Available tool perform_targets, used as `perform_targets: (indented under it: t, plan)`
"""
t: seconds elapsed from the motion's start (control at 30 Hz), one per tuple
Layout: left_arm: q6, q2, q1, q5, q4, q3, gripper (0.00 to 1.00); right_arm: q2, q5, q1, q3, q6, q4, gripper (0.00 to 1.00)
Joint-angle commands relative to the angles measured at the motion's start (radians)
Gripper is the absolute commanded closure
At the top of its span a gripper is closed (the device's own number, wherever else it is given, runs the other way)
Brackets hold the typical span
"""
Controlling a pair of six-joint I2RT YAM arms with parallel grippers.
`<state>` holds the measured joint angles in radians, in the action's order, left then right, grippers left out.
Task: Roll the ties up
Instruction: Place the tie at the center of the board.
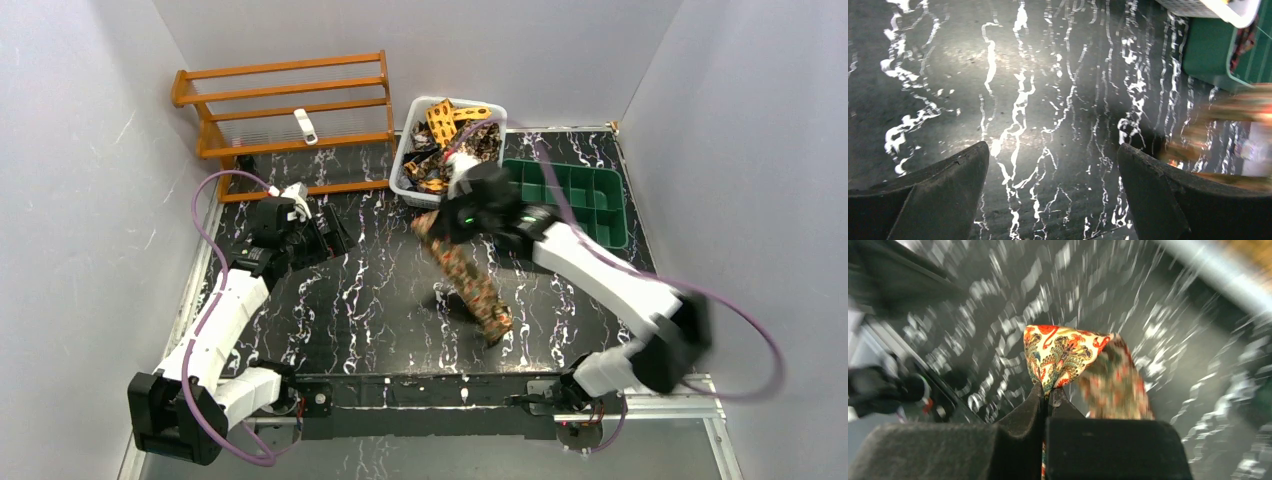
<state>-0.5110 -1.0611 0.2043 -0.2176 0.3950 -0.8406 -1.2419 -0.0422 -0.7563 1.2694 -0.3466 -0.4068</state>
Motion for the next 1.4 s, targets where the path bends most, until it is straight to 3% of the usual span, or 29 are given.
perform_targets:
  t: [0.0,0.13,0.23,0.37,0.5,0.73,0.97,1.1,1.23,1.37]
  plan:
    - [-0.034,0.067,-0.002,0.191,0.109,-0.037,0.02,-0.357,-0.314,-0.021,0.012,-0.117,-0.064,0.99]
    - [-0.05,0.122,-0.003,0.369,0.19,-0.065,0.02,-0.548,-0.473,-0.051,0.157,-0.136,0.051,0.86]
    - [-0.043,0.124,-0.003,0.396,0.221,-0.079,0.02,-0.637,-0.564,-0.052,0.307,-0.098,-0.001,0.57]
    - [-0.022,0.108,-0.003,0.37,0.229,-0.074,0.02,-0.606,-0.247,-0.046,0.386,0.019,-0.112,0.3]
    - [-0.014,0.08,-0.003,0.305,0.185,-0.05,0.02,-0.572,0.14,-0.01,0.394,0.086,-0.121,0.18]
    - [0.003,0.042,-0.003,0.158,0.118,-0.033,0.02,-0.708,0.27,0.061,0.498,0.14,-0.073,0.12]
    - [0.029,0.045,-0.003,0.059,0.108,-0.014,0.02,-0.834,0.167,0.124,0.57,0.216,0.009,0.1]
    - [0.025,0.043,-0.003,0.034,0.101,-0.004,0.02,-0.878,0.111,0.128,0.61,0.264,-0.058,0.11]
    - [0.029,0.041,-0.003,0.033,0.099,-0.002,0.02,-0.772,-0.034,0.127,0.439,0.246,0.021,0.14]
    - [0.037,0.028,-0.003,0.024,0.099,-0.003,0.02,-0.671,-0.012,0.129,0.294,0.261,0.039,0.15]
